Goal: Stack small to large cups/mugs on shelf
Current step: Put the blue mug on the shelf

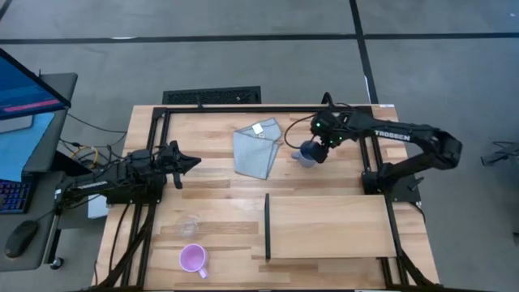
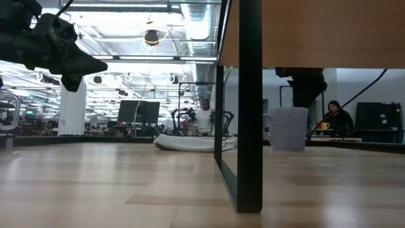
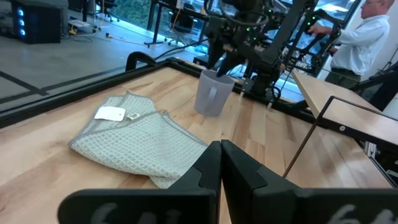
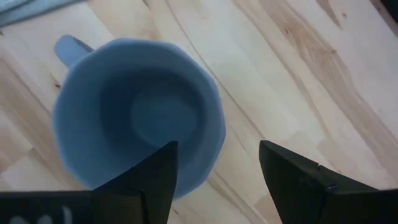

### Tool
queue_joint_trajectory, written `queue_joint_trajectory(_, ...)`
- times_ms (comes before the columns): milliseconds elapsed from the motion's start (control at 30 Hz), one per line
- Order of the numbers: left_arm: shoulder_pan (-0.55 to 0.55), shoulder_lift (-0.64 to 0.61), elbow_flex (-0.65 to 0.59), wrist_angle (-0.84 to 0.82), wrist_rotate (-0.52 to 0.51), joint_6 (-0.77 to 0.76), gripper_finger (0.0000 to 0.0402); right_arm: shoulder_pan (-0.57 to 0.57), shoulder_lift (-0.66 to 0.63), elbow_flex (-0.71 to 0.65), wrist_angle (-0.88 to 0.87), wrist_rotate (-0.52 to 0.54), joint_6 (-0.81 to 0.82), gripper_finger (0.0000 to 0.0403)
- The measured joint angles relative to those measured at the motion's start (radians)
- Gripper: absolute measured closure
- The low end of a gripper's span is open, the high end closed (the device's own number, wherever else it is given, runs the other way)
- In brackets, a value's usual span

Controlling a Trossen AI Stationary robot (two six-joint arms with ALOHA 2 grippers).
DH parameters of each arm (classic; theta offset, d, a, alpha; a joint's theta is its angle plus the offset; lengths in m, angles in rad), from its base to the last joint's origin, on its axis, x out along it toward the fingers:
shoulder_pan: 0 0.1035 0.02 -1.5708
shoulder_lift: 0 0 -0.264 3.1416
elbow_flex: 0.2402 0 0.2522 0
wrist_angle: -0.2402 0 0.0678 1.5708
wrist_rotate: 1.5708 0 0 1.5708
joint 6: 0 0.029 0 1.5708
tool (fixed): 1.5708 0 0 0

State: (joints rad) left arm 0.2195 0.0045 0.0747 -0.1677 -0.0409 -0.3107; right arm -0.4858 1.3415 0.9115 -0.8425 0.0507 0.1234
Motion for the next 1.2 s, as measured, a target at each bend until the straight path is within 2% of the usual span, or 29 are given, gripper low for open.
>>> queue_joint_trajectory(233,0.000,0.000,0.000,0.000,0.000,0.000,0.0401,0.000,0.022,0.000,0.007,0.002,0.000,0.0166)
queue_joint_trajectory(567,0.000,0.000,0.000,0.000,0.000,0.000,0.0401,-0.001,0.022,0.000,0.010,-0.031,0.000,0.0271)
queue_joint_trajectory(700,0.000,0.000,0.000,0.000,0.000,0.000,0.0401,-0.001,0.022,0.000,0.011,-0.052,-0.001,0.0298)
queue_joint_trajectory(1200,0.000,0.000,0.000,0.000,0.000,0.000,0.0401,-0.001,0.022,0.000,0.018,-0.053,-0.002,0.0305)
